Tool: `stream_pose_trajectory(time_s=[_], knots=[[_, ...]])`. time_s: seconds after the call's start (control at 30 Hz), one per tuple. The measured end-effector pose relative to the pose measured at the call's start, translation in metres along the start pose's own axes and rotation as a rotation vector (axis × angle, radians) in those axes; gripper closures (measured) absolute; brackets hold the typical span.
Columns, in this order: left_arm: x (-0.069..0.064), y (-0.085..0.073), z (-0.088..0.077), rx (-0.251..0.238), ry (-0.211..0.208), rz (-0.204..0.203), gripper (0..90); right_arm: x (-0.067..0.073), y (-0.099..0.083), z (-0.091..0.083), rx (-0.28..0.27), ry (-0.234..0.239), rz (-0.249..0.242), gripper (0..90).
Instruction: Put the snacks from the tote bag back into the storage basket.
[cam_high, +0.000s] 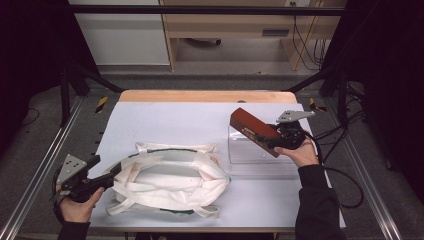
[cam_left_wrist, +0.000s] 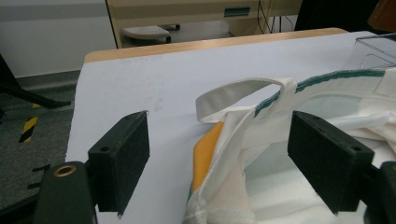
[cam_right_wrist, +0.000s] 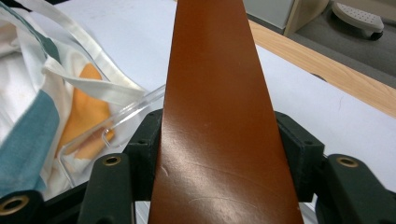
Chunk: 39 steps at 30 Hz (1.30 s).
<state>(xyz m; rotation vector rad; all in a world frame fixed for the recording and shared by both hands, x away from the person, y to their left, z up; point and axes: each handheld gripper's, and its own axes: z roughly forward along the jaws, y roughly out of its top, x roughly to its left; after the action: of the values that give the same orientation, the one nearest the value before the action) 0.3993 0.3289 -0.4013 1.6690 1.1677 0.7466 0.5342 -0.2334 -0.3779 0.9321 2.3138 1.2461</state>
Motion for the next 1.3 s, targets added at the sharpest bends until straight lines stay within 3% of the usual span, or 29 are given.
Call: stream_pose_trajectory(time_s=[0.53, 1.3], knots=[[0.000, 0.000, 0.000, 0.000, 0.001, -0.002, 20.7, -0.009, -0.015, 0.002, 0.026, 0.027, -0.023, 43.2], [-0.001, 0.000, 0.002, 0.005, -0.002, 0.002, 20.6, -0.007, -0.025, -0.006, -0.006, 0.077, -0.052, 43.2]])
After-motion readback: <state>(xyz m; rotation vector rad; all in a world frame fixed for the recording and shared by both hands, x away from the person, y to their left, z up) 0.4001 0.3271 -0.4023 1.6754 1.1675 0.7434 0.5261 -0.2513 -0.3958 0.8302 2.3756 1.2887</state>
